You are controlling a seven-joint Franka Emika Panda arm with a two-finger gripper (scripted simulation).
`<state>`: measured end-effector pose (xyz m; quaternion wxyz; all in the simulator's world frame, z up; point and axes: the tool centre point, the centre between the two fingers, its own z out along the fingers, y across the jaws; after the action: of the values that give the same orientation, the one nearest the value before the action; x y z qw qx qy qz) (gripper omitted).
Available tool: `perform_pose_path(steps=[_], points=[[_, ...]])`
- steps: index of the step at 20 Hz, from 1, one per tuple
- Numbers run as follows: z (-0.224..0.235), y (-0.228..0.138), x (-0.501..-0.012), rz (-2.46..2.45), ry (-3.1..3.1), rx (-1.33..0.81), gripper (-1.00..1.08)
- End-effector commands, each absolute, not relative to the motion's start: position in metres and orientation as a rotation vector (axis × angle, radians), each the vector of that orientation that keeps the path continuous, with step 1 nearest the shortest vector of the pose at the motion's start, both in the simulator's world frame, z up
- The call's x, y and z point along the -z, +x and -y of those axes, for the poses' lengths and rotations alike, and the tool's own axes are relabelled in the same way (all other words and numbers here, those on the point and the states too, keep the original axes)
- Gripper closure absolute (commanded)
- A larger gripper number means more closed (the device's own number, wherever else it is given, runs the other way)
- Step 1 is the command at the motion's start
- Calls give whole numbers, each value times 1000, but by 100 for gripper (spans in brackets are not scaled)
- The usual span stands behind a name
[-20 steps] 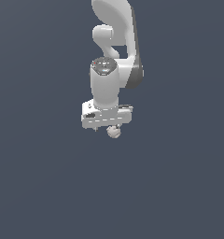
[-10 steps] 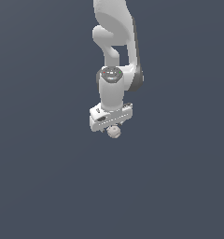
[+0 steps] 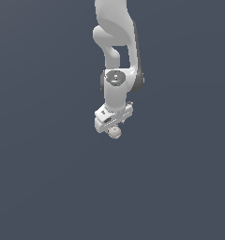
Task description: Pick up the object and move it to a goal position.
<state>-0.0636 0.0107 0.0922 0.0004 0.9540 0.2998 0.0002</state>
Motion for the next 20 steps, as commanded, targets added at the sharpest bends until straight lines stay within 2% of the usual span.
perform_pose_path(steps=[1,8,20], points=[[-12,-66,-90,-969,2988,0,-92],[-12,-66,-85,-967,2989,0,-92],[-12,-67,-41,-975,2986,0,-92]])
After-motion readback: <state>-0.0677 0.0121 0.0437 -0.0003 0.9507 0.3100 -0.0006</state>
